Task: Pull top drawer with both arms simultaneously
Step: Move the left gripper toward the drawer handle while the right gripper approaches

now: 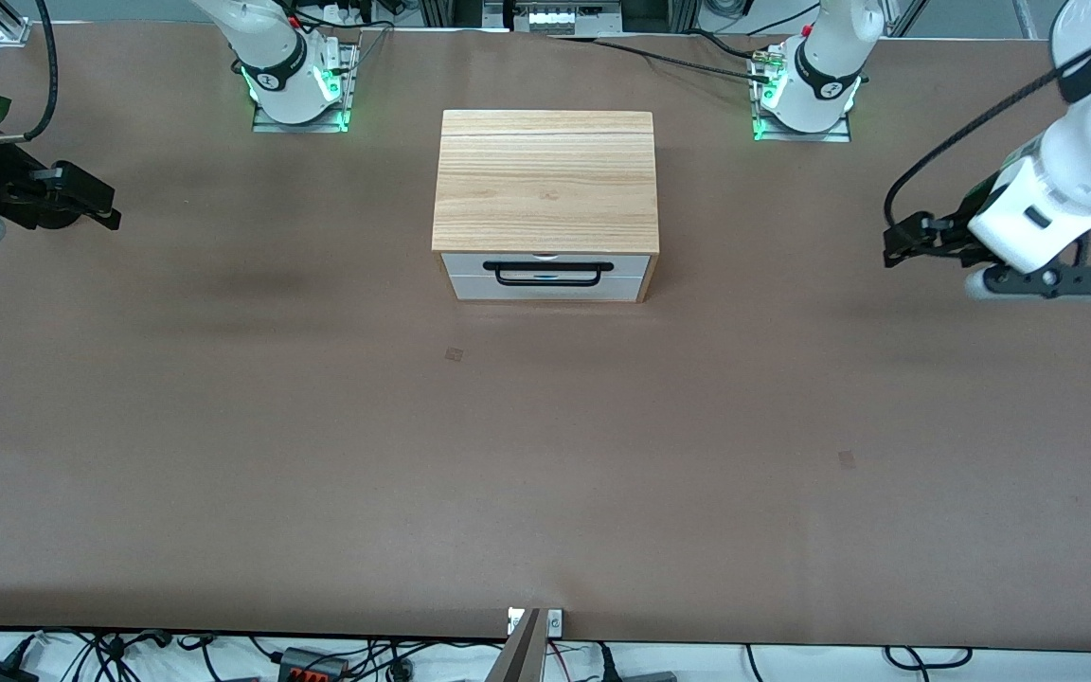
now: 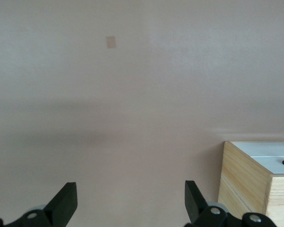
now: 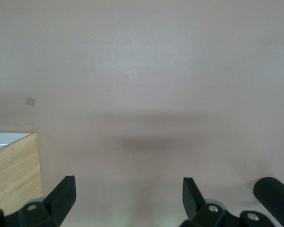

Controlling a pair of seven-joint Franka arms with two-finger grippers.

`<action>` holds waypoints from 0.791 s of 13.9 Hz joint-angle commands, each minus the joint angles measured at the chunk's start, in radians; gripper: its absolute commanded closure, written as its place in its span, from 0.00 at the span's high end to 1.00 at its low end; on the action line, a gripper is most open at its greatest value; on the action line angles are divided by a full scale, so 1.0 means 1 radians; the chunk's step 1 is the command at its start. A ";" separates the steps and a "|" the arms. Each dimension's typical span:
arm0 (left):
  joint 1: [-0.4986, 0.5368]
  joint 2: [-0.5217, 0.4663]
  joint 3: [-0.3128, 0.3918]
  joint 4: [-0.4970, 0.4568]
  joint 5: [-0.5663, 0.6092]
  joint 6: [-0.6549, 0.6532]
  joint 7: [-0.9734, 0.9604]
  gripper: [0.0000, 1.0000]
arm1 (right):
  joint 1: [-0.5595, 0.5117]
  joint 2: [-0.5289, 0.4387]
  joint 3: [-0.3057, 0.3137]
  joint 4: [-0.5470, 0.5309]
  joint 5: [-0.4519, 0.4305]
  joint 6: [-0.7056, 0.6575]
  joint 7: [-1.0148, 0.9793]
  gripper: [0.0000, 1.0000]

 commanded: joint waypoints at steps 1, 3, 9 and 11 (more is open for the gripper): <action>-0.033 0.086 0.003 0.023 -0.121 0.015 0.005 1.00 | 0.000 0.018 0.002 0.027 0.000 -0.022 -0.003 1.00; -0.041 0.144 0.002 0.023 -0.202 0.073 0.006 1.00 | 0.006 0.029 0.002 0.024 0.000 -0.025 -0.004 1.00; -0.025 0.265 -0.011 0.011 -0.471 0.107 0.187 1.00 | 0.000 0.168 -0.007 0.023 0.337 -0.161 0.000 1.00; -0.027 0.313 -0.011 0.014 -0.570 0.110 0.224 1.00 | 0.001 0.230 -0.007 0.004 0.479 -0.180 -0.004 1.00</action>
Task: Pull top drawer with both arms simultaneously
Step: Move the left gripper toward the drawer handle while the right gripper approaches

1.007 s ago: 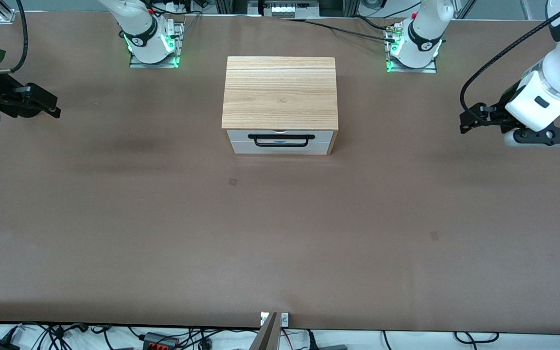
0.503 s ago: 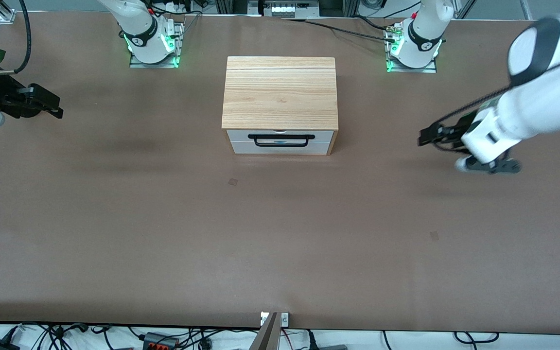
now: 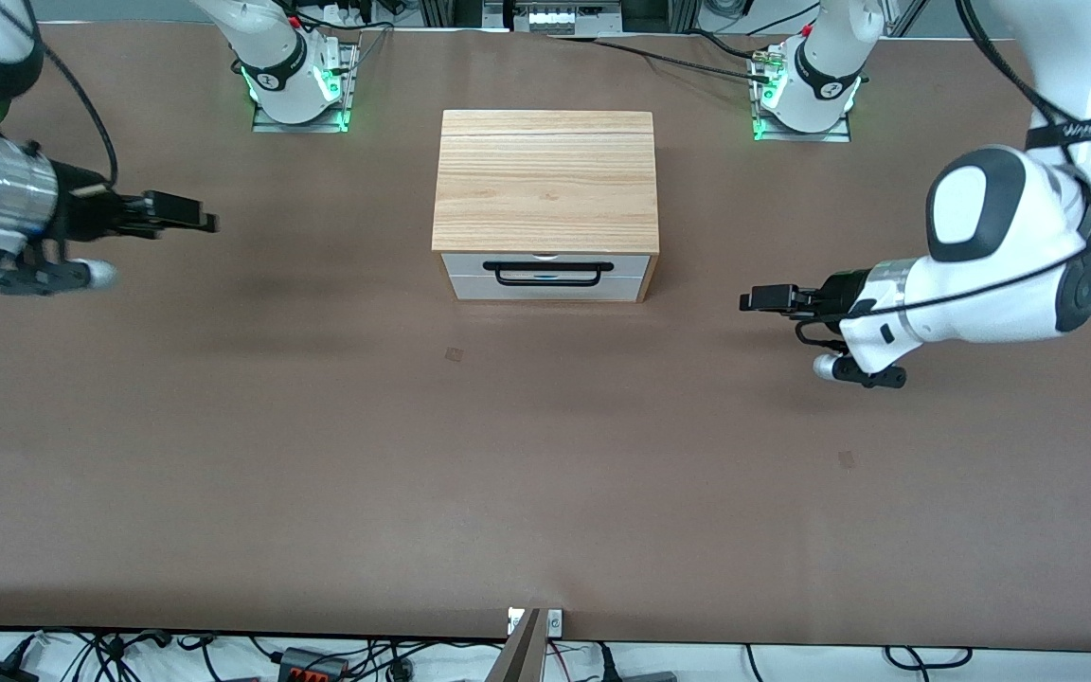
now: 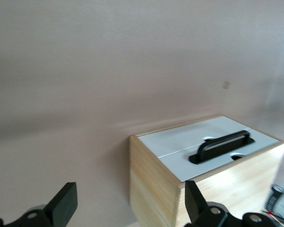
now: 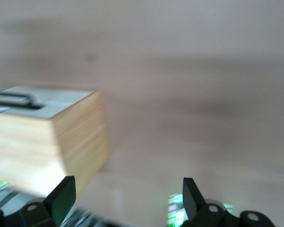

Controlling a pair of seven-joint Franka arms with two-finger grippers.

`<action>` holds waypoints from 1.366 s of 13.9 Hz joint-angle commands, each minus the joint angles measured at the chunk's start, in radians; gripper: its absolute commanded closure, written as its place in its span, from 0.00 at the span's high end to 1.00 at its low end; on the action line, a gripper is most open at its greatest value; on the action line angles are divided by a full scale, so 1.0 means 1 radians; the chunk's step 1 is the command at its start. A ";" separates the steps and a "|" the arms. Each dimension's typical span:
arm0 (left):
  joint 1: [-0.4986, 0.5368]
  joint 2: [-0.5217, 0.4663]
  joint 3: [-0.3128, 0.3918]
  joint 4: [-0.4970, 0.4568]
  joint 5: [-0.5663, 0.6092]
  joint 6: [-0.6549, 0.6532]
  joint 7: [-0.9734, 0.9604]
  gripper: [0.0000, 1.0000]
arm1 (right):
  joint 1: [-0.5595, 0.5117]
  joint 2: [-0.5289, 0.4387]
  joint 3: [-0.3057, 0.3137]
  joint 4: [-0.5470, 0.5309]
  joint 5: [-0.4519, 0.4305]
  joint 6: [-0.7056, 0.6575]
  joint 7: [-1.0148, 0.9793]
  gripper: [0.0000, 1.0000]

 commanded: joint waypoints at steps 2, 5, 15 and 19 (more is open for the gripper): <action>-0.001 0.106 -0.003 0.015 -0.214 0.000 0.130 1.00 | 0.012 0.104 0.008 -0.042 0.233 0.032 -0.045 1.00; -0.009 0.189 -0.003 0.005 -0.381 0.009 0.297 1.00 | 0.111 0.107 0.009 -0.208 0.469 0.248 -0.169 1.00; -0.088 0.281 -0.035 -0.168 -0.750 0.121 0.772 1.00 | 0.293 0.427 0.011 -0.251 1.112 0.400 -0.830 1.00; -0.076 0.283 -0.054 -0.216 -0.818 0.062 0.903 1.00 | 0.339 0.475 0.011 -0.314 1.327 0.370 -0.972 1.00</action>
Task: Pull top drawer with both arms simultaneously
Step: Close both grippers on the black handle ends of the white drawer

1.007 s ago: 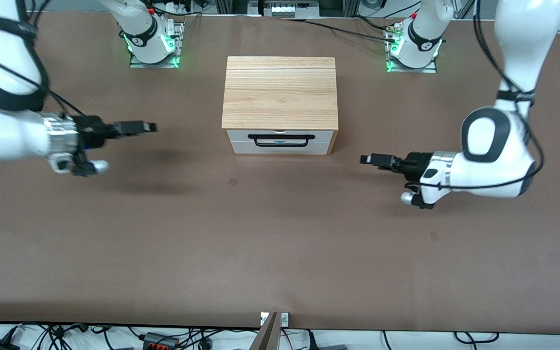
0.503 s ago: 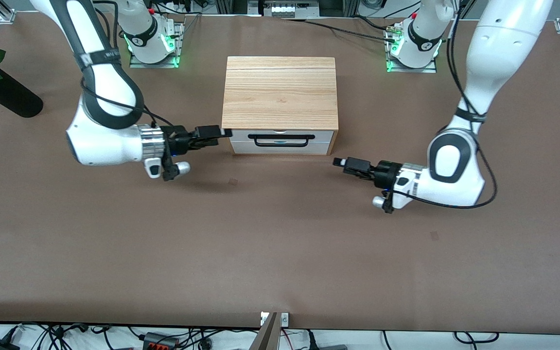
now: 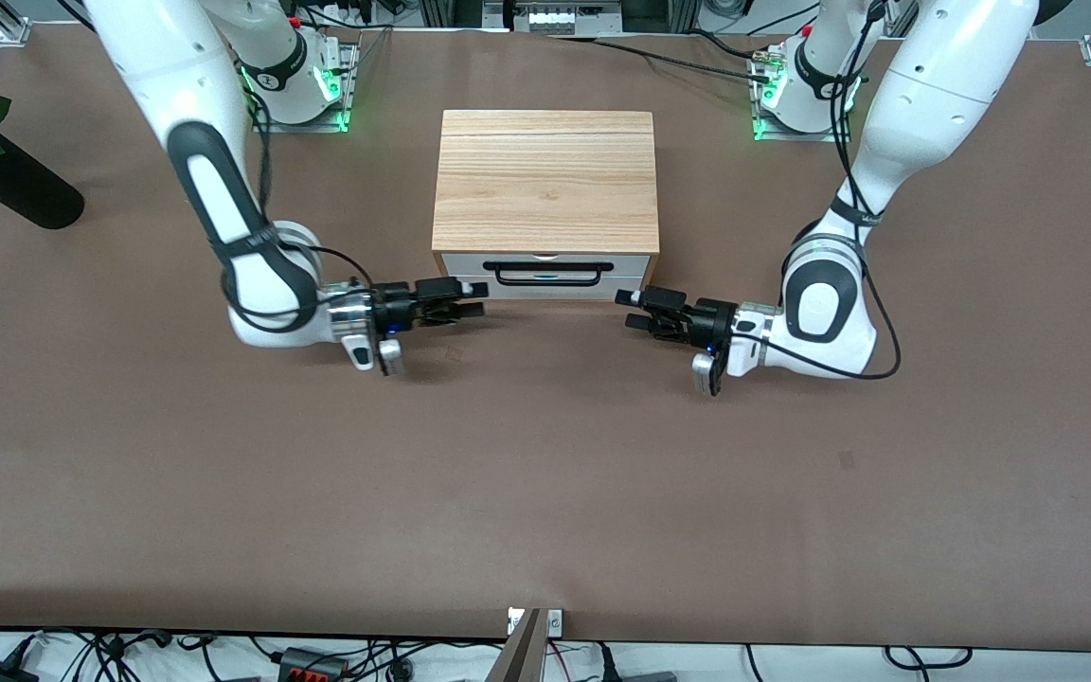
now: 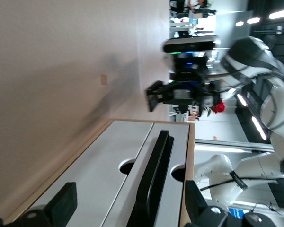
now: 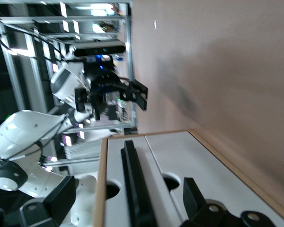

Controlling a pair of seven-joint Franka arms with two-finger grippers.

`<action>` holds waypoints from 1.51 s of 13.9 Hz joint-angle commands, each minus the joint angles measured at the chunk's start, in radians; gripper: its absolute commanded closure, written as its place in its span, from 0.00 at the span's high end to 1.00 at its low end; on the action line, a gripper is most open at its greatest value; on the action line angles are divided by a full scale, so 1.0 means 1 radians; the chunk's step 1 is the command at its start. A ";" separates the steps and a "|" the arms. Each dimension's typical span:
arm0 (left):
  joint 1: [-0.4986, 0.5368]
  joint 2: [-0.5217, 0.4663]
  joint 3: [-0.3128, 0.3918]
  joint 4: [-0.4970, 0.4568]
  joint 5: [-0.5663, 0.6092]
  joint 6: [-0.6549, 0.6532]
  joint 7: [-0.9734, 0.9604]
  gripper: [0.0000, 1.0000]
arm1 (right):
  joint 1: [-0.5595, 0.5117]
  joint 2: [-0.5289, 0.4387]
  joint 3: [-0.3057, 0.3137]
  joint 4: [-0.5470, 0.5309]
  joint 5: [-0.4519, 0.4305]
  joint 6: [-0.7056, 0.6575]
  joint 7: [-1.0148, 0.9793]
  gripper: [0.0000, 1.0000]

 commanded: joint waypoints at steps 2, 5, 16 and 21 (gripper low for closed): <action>0.015 -0.011 -0.015 -0.064 -0.116 -0.098 0.096 1.00 | 0.018 -0.022 -0.003 -0.053 0.063 -0.056 -0.054 1.00; 0.011 0.008 -0.016 -0.087 -0.153 -0.150 0.146 0.97 | 0.018 -0.013 -0.003 -0.084 0.063 -0.105 -0.091 1.00; -0.025 0.087 -0.038 -0.099 -0.268 -0.145 0.174 0.23 | 0.010 0.024 -0.003 -0.078 0.086 -0.128 -0.208 0.28; -0.019 0.087 -0.038 -0.099 -0.274 -0.145 0.173 0.12 | 0.008 0.024 -0.003 -0.074 0.095 -0.128 -0.215 0.20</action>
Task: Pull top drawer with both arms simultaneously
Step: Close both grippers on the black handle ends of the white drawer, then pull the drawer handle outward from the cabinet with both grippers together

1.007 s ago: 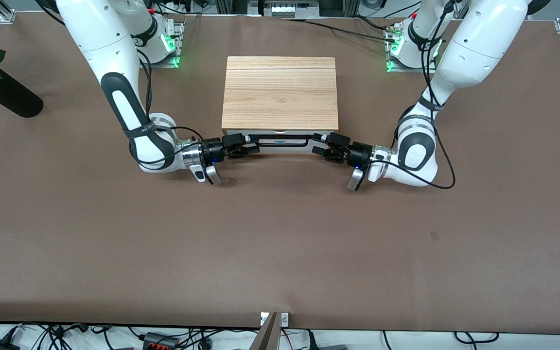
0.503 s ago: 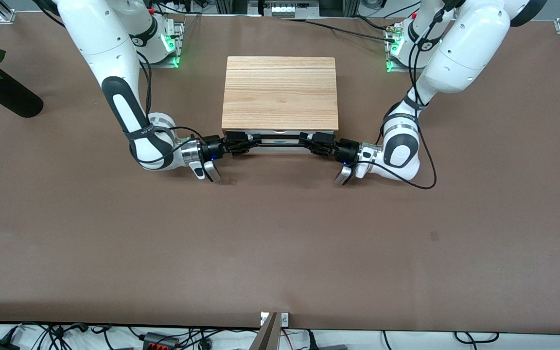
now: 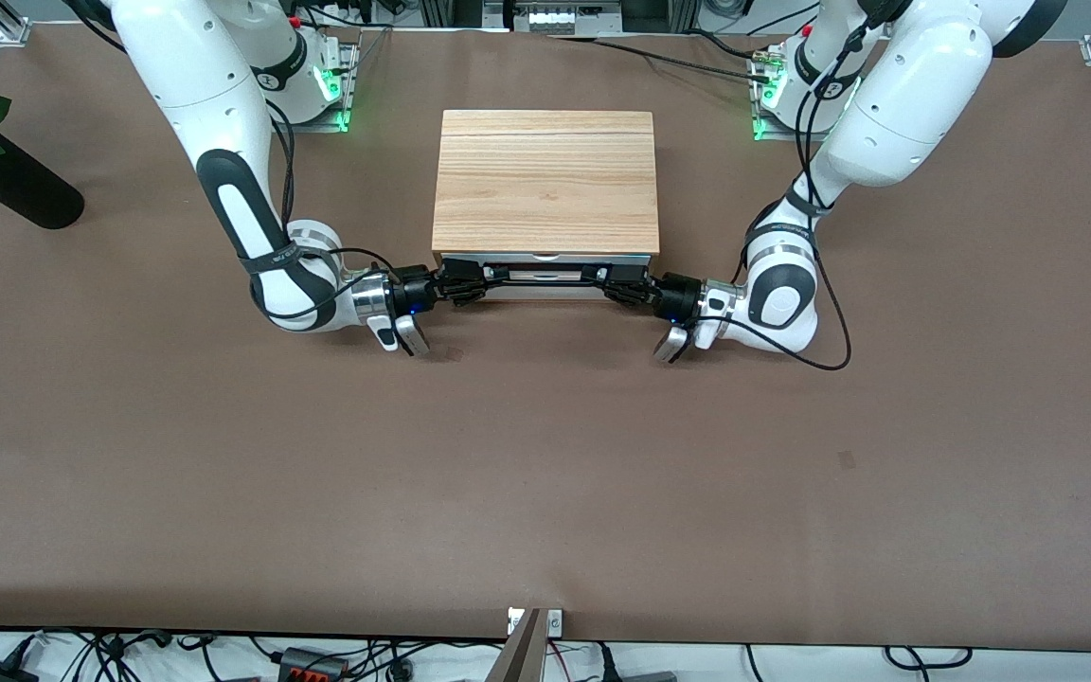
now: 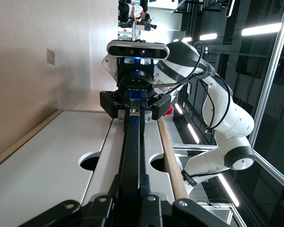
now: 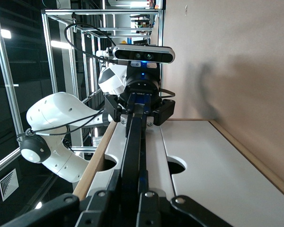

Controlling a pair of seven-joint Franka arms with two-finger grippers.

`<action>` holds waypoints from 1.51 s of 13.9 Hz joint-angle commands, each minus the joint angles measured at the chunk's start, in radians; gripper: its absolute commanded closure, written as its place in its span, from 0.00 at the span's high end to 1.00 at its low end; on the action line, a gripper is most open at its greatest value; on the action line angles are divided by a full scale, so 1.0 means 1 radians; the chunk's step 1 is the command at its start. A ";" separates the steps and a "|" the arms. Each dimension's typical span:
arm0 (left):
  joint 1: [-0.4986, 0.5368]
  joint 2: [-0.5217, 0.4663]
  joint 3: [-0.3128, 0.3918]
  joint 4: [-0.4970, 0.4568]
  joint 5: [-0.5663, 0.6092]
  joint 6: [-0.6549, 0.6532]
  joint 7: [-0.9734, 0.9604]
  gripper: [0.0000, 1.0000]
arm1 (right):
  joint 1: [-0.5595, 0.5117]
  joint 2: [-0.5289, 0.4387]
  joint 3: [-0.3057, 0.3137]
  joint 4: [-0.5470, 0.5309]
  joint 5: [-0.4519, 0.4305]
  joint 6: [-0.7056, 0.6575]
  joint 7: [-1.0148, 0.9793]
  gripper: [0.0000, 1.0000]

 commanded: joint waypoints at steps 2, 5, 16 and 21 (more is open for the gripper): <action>0.007 -0.001 -0.007 -0.004 -0.034 -0.001 0.006 0.12 | -0.003 -0.002 0.003 0.000 0.022 0.003 -0.028 0.20; 0.009 -0.001 -0.006 0.016 -0.048 0.004 -0.007 0.12 | -0.003 -0.002 0.003 0.000 0.024 0.002 -0.028 0.20; 0.015 0.099 0.030 0.239 -0.064 0.033 -0.045 0.12 | -0.023 0.106 -0.006 0.206 0.024 0.017 0.009 0.18; 0.024 0.125 0.034 0.304 -0.061 0.055 -0.057 0.12 | -0.027 0.189 -0.008 0.348 0.022 0.080 0.088 0.18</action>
